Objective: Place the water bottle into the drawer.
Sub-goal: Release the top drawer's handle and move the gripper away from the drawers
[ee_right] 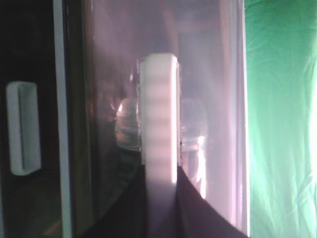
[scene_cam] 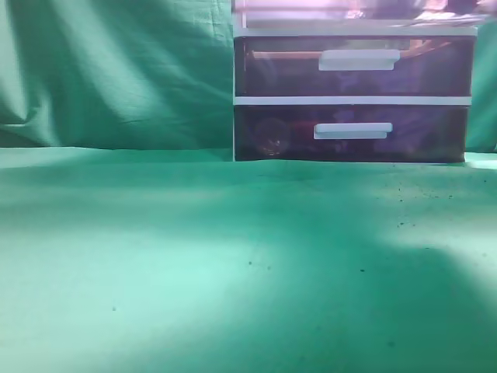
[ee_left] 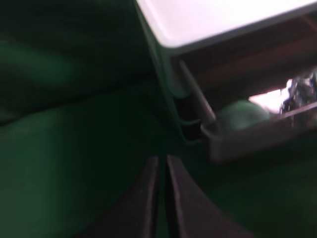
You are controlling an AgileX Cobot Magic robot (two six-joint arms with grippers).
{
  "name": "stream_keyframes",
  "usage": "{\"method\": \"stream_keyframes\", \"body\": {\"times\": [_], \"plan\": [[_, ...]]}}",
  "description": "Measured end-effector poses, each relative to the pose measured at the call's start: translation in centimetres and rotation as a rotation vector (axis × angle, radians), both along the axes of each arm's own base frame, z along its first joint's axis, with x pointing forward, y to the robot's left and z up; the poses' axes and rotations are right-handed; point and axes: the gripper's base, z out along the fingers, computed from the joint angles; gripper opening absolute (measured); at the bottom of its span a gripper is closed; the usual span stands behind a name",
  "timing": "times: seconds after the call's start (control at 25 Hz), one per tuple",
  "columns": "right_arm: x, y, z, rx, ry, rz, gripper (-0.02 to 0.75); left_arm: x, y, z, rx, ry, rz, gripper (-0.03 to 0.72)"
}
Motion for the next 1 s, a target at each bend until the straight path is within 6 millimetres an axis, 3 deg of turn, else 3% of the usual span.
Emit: {"method": "stream_keyframes", "body": {"times": [0.2,0.48,0.68,1.0], "plan": [[4.7,-0.2,-0.3,-0.016,-0.04,-0.052,0.09,-1.9,0.5,-3.7,0.087,0.154,-0.009,0.0],[8.8,-0.2,0.1,-0.017,-0.078,-0.079,0.09,-7.8,1.9,-8.0,0.067,0.194,-0.152,0.0],[10.6,0.2,0.0,-0.017,-0.082,-0.08,0.09,-10.8,3.5,-8.4,-0.009,0.216,-0.182,0.0],[11.1,0.2,-0.1,0.01,-0.083,-0.083,0.09,-12.2,5.4,-8.7,-0.049,0.223,-0.173,0.0]]}}
